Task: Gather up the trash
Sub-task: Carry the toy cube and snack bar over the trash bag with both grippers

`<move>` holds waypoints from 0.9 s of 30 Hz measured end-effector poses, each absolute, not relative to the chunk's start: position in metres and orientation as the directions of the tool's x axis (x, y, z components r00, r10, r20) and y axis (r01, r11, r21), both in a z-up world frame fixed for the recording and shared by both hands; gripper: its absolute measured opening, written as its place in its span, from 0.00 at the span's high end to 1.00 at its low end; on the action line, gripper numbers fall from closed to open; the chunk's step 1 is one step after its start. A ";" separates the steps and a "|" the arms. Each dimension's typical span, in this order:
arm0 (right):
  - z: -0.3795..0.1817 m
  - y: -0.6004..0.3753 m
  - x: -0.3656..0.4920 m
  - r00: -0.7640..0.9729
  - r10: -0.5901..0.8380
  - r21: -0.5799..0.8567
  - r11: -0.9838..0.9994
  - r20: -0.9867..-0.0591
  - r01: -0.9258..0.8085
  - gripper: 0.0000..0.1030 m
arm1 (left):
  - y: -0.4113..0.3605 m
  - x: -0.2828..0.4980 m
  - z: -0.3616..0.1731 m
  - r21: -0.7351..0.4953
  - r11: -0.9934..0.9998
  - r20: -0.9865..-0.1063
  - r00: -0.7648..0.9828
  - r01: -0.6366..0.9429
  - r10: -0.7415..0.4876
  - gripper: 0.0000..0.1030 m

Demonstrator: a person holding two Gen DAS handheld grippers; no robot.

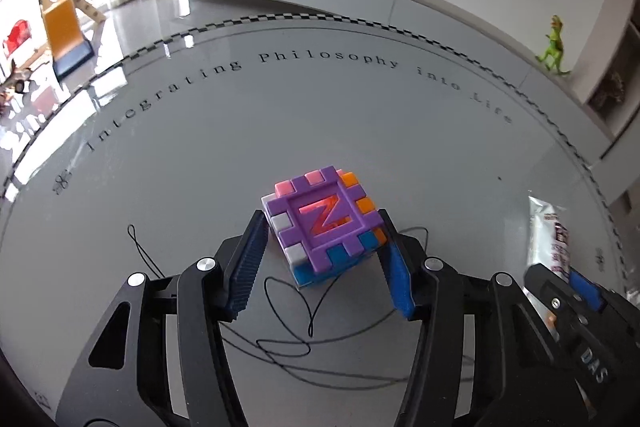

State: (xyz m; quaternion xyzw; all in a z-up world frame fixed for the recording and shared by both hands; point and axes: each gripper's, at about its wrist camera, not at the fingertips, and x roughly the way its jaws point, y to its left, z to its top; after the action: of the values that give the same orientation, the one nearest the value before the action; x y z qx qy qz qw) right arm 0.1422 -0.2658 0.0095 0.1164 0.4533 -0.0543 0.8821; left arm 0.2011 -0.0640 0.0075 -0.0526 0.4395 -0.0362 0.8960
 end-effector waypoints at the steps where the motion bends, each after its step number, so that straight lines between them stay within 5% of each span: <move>1: 0.009 -0.265 0.141 0.583 0.009 0.155 0.967 -0.812 0.201 0.65 | -0.062 0.199 0.008 -0.136 0.990 -0.783 0.610 0.022 -0.122 0.48; 27: 0.044 -0.190 0.044 0.587 0.110 0.167 0.985 -0.802 0.045 0.65 | 0.000 0.046 0.044 -0.139 0.990 -0.767 0.628 0.036 -0.131 0.48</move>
State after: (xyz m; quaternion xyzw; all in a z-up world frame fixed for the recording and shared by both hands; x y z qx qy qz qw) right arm 0.0440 -0.1902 0.0443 0.0850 0.4543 0.0184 0.8866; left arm 0.0464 0.0004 0.0437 -0.0554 0.4287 -0.0462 0.9006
